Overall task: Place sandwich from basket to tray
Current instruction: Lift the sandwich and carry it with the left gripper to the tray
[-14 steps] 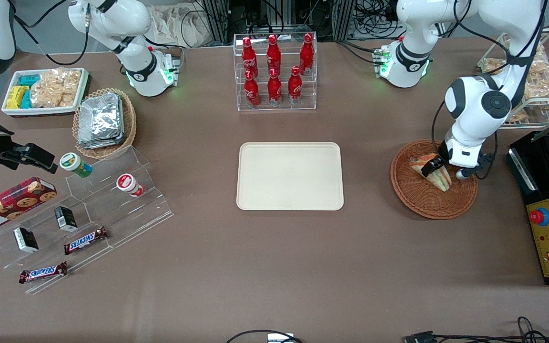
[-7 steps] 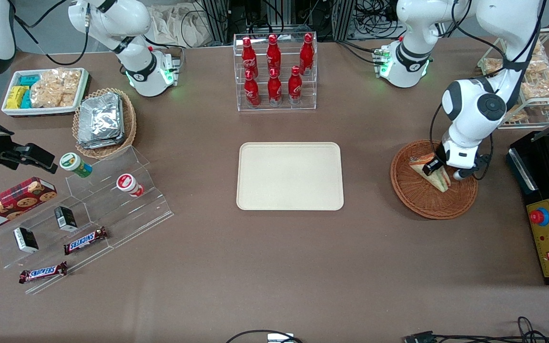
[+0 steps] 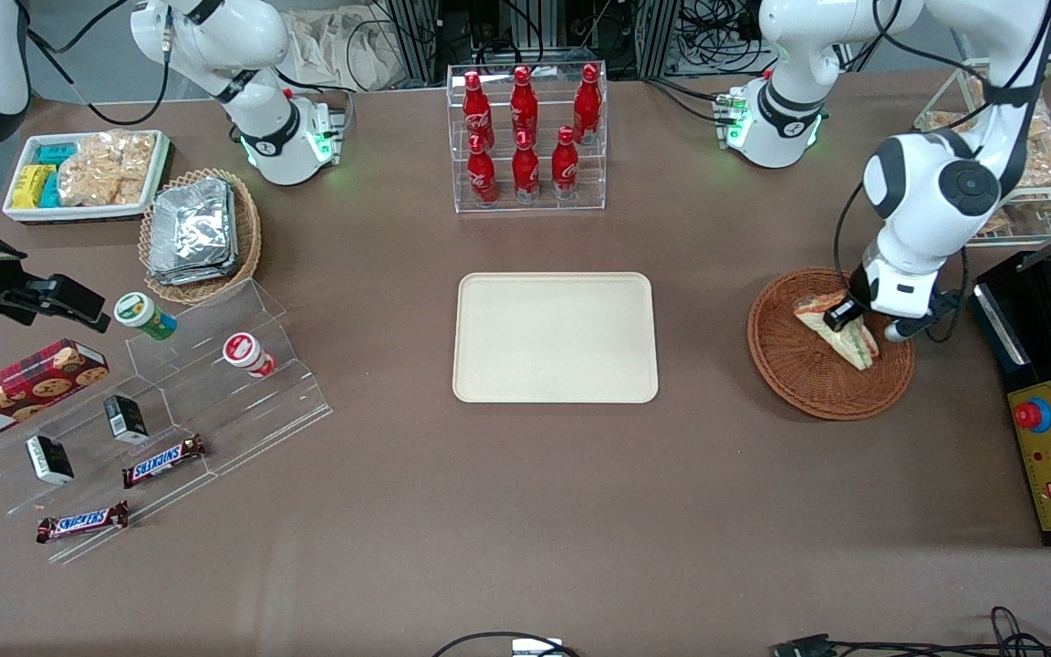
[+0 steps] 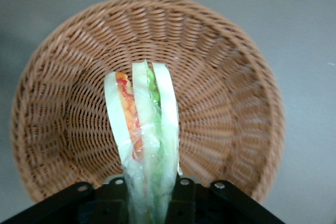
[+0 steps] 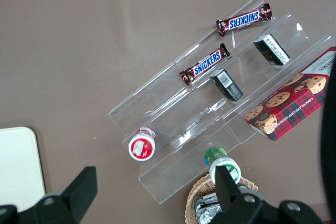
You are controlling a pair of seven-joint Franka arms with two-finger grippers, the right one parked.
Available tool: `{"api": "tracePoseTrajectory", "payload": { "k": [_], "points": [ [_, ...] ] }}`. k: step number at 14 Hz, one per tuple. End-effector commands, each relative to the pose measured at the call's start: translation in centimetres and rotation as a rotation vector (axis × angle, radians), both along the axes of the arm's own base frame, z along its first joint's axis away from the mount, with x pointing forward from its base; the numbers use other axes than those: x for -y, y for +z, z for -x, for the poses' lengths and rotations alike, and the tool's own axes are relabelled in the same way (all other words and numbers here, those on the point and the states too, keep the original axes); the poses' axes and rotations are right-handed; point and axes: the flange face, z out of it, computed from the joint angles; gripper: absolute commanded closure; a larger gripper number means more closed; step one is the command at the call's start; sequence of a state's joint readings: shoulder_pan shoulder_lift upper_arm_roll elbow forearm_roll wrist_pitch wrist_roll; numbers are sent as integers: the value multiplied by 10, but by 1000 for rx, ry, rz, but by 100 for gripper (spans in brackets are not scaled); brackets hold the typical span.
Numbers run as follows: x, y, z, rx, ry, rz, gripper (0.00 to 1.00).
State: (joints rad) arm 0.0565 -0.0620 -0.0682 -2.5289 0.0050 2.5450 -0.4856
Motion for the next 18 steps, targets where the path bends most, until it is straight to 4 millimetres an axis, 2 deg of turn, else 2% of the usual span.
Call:
{"api": "tracePoseTrajectory", "payload": {
  "k": [1,6,9,11,12,16,18],
  "points": [
    [39,42,-3,-11,-132,-22,100],
    [126,61,-3,21,-325,-42,100],
    [180,65,7,44,-433,-46,100],
    [226,68,19,67,-531,-44,100],
    [241,68,21,76,-558,-35,100],
    [297,57,30,52,-647,15,100],
    [316,44,28,32,-684,37,100]
  ]
}}
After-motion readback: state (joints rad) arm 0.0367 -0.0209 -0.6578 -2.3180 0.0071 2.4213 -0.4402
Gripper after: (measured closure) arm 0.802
